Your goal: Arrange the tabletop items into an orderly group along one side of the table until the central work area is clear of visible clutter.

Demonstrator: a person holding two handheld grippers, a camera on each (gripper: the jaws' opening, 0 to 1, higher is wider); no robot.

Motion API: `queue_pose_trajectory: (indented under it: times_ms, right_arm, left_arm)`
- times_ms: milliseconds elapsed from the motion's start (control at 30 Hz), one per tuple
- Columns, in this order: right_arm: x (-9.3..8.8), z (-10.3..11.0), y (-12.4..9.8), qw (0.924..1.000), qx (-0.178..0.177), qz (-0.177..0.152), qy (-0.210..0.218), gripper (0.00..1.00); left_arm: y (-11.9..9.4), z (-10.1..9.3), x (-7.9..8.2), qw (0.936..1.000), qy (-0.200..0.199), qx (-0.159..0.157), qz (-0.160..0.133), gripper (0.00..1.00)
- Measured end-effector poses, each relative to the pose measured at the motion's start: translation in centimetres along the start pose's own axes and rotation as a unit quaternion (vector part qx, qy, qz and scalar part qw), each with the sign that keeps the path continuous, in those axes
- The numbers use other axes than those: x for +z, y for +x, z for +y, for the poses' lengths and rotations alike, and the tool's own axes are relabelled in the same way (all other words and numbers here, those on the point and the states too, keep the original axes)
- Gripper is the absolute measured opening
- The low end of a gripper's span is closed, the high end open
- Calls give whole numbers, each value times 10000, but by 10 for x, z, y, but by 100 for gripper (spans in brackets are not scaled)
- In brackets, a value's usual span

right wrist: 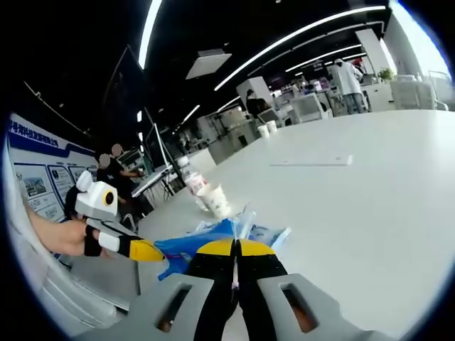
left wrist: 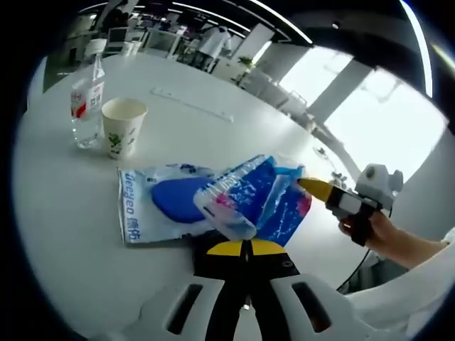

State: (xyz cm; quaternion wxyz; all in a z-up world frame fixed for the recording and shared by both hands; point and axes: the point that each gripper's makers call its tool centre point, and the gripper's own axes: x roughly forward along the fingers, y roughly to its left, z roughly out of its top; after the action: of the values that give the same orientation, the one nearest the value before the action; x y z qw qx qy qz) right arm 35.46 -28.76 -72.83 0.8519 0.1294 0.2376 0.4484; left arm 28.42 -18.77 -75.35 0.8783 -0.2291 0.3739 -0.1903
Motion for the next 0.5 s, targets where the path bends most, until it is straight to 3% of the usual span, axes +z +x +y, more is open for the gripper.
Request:
queue_pose_trajectory:
  times_ms: [367,500]
  right_arm:
    - [11,-17,-25,9985,-455,-291,34,0]
    - [14,-25,-37,9966,-687,-443,138,0]
  left_arm:
    - [21,-19,23,9993,349,-164,29,0]
    - [33,-31,29,9970,730,-219,111,0]
